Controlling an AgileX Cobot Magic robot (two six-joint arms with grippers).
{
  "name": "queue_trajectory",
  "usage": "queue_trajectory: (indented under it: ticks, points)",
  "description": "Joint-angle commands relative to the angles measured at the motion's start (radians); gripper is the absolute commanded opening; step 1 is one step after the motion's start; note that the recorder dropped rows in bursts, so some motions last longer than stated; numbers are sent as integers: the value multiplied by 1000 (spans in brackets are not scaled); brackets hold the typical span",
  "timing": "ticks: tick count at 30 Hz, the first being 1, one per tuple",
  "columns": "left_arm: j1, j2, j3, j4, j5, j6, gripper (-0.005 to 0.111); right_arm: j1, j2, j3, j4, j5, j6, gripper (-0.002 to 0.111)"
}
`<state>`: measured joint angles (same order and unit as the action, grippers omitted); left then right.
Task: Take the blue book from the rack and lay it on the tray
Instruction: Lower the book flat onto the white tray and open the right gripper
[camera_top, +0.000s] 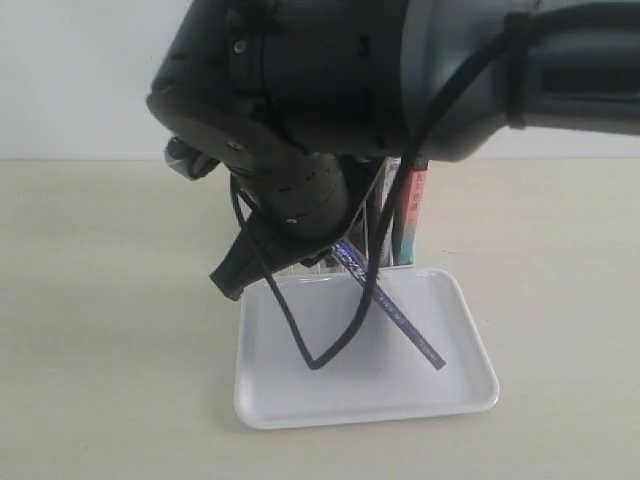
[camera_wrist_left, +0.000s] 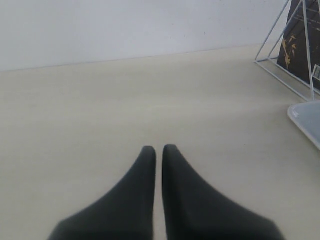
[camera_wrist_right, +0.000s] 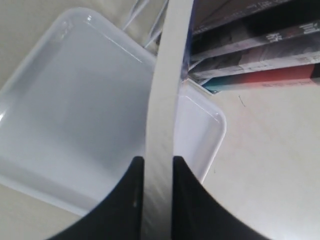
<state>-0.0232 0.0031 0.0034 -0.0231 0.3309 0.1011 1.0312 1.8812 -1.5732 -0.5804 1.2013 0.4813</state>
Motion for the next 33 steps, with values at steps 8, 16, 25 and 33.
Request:
queue_trajectory:
  ticks: [8,16,25,33]
  points:
    - [2,-3,-3,-2,-13,4,5,-22,75,62,184,-58,27,0]
    - [2,-3,-3,-2,-13,4,5,-22,76,62,248,-190,42,0]
    - [2,-3,-3,-2,-13,4,5,-22,76,62,295,-171,40,44]
    - [2,-3,-3,-2,-13,4,5,-22,67,48,308,-142,137,60]
